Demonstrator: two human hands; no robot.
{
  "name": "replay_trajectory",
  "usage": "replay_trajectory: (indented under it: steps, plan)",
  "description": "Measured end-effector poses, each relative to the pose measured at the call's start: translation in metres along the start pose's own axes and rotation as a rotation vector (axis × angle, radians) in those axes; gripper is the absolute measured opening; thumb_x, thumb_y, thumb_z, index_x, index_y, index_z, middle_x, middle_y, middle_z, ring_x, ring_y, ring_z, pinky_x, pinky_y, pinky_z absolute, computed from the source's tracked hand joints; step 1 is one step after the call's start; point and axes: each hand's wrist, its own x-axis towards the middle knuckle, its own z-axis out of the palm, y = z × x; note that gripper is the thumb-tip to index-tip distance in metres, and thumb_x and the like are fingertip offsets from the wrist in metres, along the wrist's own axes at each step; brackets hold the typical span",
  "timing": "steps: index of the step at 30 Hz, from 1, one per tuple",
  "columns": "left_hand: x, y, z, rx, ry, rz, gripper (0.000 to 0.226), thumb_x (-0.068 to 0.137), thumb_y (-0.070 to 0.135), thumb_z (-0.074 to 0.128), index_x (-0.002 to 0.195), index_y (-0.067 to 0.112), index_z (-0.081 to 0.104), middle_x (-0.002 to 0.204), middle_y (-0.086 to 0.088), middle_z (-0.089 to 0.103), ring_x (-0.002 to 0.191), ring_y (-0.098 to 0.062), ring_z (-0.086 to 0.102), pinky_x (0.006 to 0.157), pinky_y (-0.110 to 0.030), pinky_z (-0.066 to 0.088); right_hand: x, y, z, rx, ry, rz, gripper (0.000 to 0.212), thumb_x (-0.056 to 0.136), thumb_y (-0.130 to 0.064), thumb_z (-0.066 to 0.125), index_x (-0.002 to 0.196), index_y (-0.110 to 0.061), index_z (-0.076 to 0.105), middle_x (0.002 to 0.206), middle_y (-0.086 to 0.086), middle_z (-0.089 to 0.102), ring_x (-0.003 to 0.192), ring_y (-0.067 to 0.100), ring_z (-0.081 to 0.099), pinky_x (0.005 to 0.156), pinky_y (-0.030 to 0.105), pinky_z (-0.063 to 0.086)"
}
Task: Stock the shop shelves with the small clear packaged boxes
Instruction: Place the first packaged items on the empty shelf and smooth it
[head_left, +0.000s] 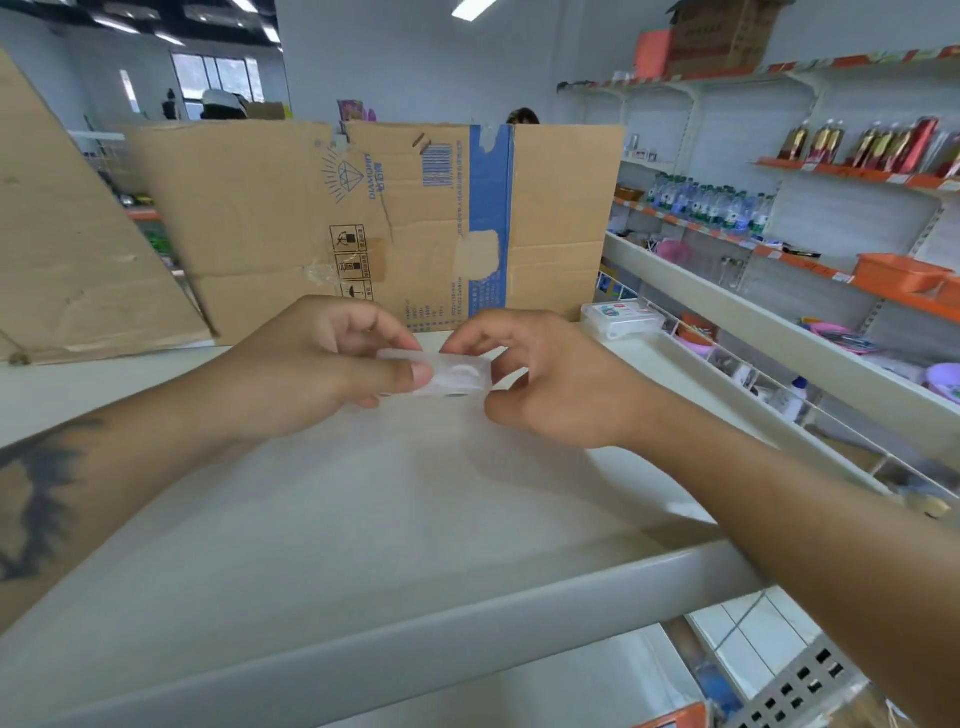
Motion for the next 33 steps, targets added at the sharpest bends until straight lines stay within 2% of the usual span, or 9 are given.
replay_trajectory:
  steps: [5,9,14,18,22,25,27,30,33]
  plan:
    - [-0.004,0.008,0.006,-0.134,0.025,-0.074,0.043,0.073,0.039,0.087,0.101,0.009,0.075,0.094,-0.012,0.077,0.079,-0.018,0.067,0.084,-0.044,0.058,-0.002,0.009,0.001,0.135,0.09,-0.039,0.024,0.087,-0.005,0.077,0.105,-0.017,0.068,0.1,0.001,0.072,0.07,0.011,0.06,0.067,0.025,0.049]
    - [-0.006,0.017,0.012,-0.242,0.067,-0.118,0.036,0.094,0.038,0.066,0.109,0.007,0.074,0.097,-0.015,0.077,0.076,-0.027,0.068,0.081,-0.045,0.057,-0.004,0.008,-0.003,0.256,0.173,0.029,0.021,0.091,-0.014,0.076,0.108,-0.021,0.066,0.098,-0.002,0.076,0.072,0.022,0.059,0.068,0.042,0.047]
    - [-0.01,0.021,0.013,-0.291,0.062,-0.141,0.041,0.096,0.041,0.063,0.113,0.004,0.071,0.1,-0.019,0.076,0.077,-0.037,0.072,0.072,-0.042,0.06,-0.004,0.002,-0.003,0.339,0.226,0.105,0.028,0.092,-0.016,0.073,0.118,-0.02,0.064,0.099,0.002,0.078,0.083,0.018,0.067,0.069,0.031,0.057]
    - [-0.011,0.026,0.013,-0.421,0.098,-0.173,0.04,0.1,0.042,0.058,0.113,0.006,0.07,0.102,-0.02,0.076,0.08,-0.043,0.076,0.059,-0.039,0.062,-0.004,0.001,-0.005,0.503,0.221,0.171,0.036,0.087,-0.015,0.077,0.12,-0.013,0.062,0.105,0.02,0.074,0.082,0.022,0.067,0.075,0.035,0.059]
    - [-0.011,0.028,0.013,-0.559,0.008,-0.224,0.038,0.097,0.038,0.062,0.12,0.009,0.068,0.113,-0.017,0.075,0.094,-0.042,0.075,0.078,-0.051,0.063,-0.003,-0.002,-0.008,0.736,0.201,0.234,0.038,0.088,-0.015,0.073,0.12,-0.003,0.057,0.112,0.024,0.072,0.086,0.029,0.071,0.077,0.037,0.061]
    - [-0.011,0.023,0.016,-0.475,-0.072,-0.174,0.033,0.082,0.03,0.077,0.109,0.013,0.066,0.121,-0.015,0.073,0.102,-0.034,0.075,0.087,-0.048,0.062,-0.002,-0.001,-0.012,0.882,0.243,0.24,0.035,0.089,-0.014,0.072,0.12,-0.009,0.055,0.106,0.02,0.073,0.086,0.032,0.069,0.085,0.046,0.06]
    - [-0.011,0.02,0.02,-0.377,-0.1,-0.106,0.049,0.077,0.022,0.086,0.119,0.016,0.062,0.116,-0.011,0.076,0.103,-0.031,0.075,0.086,-0.043,0.06,-0.002,0.0,-0.012,0.844,0.227,0.212,0.03,0.086,-0.016,0.072,0.111,-0.006,0.06,0.1,0.015,0.071,0.082,0.026,0.068,0.085,0.046,0.059]
    - [-0.01,0.017,0.022,-0.248,-0.064,-0.017,0.087,0.071,0.022,0.092,0.141,0.034,0.044,0.108,-0.005,0.078,0.102,-0.026,0.075,0.085,-0.041,0.06,-0.005,0.001,-0.011,0.714,0.129,0.11,0.033,0.081,-0.009,0.075,0.112,0.0,0.066,0.106,0.017,0.071,0.087,0.021,0.068,0.08,0.032,0.058]
    - [-0.008,0.014,0.023,-0.161,-0.033,0.057,0.089,0.068,0.016,0.094,0.141,0.031,0.046,0.104,0.0,0.08,0.093,-0.017,0.076,0.082,-0.032,0.059,-0.009,0.003,-0.014,0.512,0.014,0.048,0.049,0.077,0.001,0.077,0.123,-0.007,0.066,0.113,0.012,0.074,0.098,0.019,0.068,0.088,0.031,0.055]
